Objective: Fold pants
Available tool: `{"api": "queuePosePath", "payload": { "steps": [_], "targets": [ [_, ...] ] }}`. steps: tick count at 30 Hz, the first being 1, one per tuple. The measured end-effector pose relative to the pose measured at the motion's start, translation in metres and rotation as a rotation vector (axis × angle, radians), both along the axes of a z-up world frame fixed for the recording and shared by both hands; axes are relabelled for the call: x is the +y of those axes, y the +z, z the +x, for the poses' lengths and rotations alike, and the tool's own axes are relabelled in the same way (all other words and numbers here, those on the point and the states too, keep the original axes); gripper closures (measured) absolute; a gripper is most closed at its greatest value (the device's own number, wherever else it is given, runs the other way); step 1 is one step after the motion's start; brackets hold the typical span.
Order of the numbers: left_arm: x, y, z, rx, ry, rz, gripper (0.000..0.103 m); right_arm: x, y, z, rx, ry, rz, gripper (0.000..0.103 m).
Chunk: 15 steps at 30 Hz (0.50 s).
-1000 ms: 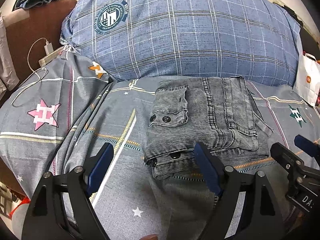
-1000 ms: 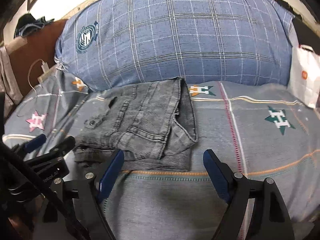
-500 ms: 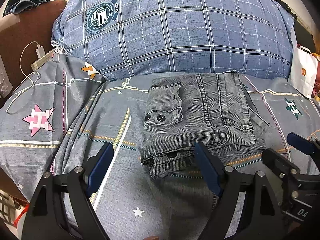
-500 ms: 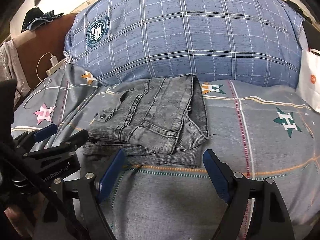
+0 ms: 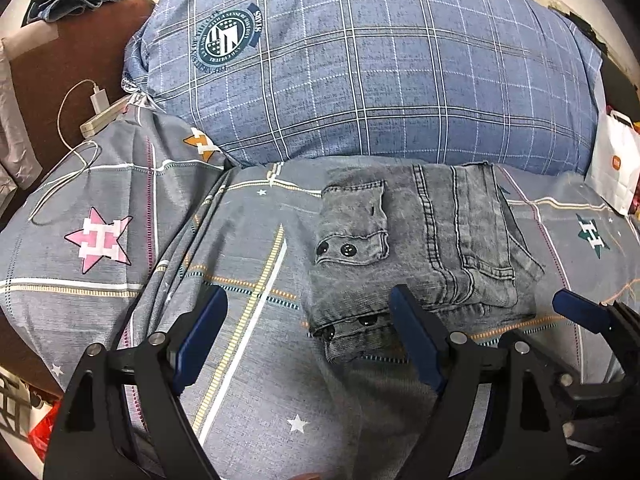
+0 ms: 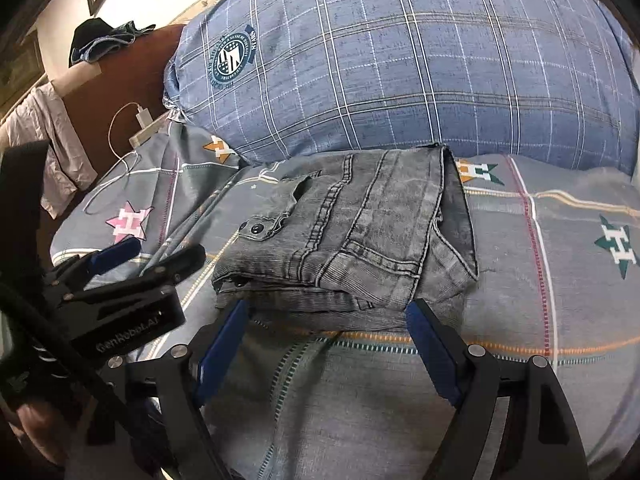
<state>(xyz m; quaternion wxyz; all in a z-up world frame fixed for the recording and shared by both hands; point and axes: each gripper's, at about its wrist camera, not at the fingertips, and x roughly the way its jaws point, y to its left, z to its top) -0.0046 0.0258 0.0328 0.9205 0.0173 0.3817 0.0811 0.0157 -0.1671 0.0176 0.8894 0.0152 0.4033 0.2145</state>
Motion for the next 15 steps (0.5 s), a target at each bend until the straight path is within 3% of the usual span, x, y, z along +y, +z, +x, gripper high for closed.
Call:
{"api": "queuePosePath", "payload": {
  "steps": [15],
  "targets": [
    [-0.0061, -0.0018, -0.0002, 0.003, -0.015, 0.014, 0.020, 0.0035, 0.0005, -0.0022, -0.009, 0.008, -0.021, 0.021]
  ]
}}
